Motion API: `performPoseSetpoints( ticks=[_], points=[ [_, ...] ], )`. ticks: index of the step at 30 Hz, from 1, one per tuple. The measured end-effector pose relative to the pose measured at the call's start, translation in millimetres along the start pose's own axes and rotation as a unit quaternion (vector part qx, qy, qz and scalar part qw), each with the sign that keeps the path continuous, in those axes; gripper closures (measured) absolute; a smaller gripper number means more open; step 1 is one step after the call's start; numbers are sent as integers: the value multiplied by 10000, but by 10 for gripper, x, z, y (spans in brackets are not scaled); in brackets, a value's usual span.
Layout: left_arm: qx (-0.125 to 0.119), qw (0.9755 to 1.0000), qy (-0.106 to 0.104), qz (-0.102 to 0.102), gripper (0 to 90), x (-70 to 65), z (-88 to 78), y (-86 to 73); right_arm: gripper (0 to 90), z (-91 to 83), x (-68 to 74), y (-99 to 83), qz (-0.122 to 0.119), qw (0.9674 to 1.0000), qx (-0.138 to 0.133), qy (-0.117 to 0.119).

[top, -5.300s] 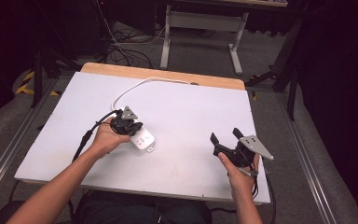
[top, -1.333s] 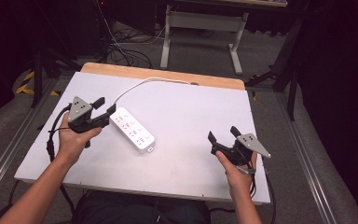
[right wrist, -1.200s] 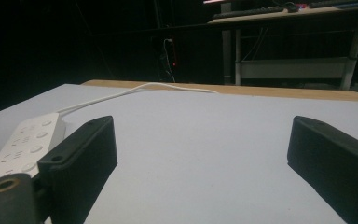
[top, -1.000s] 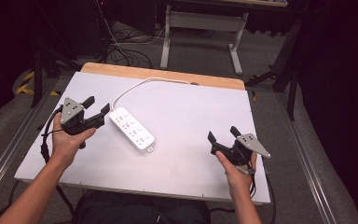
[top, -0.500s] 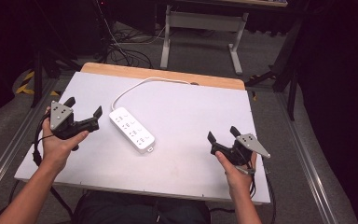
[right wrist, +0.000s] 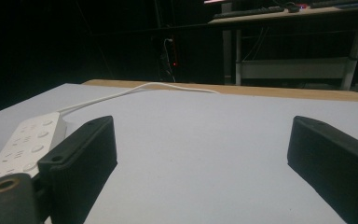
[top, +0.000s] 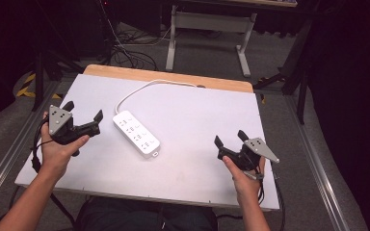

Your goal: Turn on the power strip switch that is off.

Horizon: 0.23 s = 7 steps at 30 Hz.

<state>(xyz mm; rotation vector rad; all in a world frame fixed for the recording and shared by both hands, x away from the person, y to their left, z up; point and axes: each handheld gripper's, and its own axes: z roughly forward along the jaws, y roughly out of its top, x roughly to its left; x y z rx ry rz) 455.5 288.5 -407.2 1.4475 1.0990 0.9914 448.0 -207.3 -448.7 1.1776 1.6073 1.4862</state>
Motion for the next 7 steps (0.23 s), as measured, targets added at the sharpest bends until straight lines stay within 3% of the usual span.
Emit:
performPoseSetpoints(
  ticks=[7],
  points=[
    [4,10000,-6,8,46,6,4,-4,87,6,-3,0,-7,10000,4,18]
  ],
)
